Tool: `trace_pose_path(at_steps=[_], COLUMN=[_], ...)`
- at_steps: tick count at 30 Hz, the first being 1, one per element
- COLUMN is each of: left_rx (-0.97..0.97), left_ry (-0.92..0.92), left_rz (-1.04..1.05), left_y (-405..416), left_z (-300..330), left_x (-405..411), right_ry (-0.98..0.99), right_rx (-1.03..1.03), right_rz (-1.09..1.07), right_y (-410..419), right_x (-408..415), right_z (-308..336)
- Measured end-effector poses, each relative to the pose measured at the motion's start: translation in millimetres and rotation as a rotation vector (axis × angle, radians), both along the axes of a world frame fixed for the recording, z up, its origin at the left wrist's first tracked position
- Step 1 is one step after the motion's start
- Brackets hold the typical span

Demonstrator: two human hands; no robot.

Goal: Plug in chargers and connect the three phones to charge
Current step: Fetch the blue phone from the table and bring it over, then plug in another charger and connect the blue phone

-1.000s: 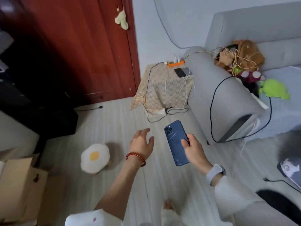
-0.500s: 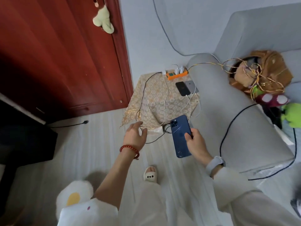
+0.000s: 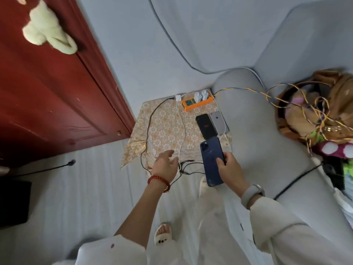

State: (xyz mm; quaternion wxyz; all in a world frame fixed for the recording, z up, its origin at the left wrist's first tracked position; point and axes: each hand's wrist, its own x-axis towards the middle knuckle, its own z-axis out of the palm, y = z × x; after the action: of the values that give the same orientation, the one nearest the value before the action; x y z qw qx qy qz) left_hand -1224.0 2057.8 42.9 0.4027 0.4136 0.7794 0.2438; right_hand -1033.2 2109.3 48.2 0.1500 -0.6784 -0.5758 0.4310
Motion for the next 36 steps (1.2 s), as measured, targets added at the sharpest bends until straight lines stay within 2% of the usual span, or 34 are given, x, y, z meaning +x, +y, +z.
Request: trace_pose_path(at_steps=[9, 13, 18, 22, 27, 32, 36], left_rx=[-0.242, -0.363, -0.475, -0.394, -0.214, -0.077, -0.022], left_ry=[-0.004, 0.048, 0.228, 0.262, 0.182, 0.191, 0.172], left_rz=[0.097, 0.031, 0.074, 0.145, 0.303, 0.182, 0.123], left_y=[143.7, 176.7, 197.6, 199.9, 184.2, 164.8, 158.2], left_z=[-103.6, -156.2, -207.6, -232.6, -235.8, -226.0, -218.9], left_x=[30.6, 41.0, 42.6, 34.7, 16.2, 7.1, 9.2], right_ry=[-0.083, -0.136, -0.13, -0.095, -0.128, -0.286, -0.299], right_rx=[-0.17, -0.255, -0.313, -0.331, -0.3, -0.141, -0.127], right_rz=[0.16, 0.244, 0.296, 0.29, 0.324, 0.428, 0.502], right_y=[171.9, 204.9, 223.5, 229.8, 231.7, 234.1, 239.0], right_x=[0.3, -15.9, -32.9, -45.0, -59.9, -69.1, -62.2], right_z=[-99.4, -148.1, -199.2, -219.0, -223.9, -220.8, -220.1])
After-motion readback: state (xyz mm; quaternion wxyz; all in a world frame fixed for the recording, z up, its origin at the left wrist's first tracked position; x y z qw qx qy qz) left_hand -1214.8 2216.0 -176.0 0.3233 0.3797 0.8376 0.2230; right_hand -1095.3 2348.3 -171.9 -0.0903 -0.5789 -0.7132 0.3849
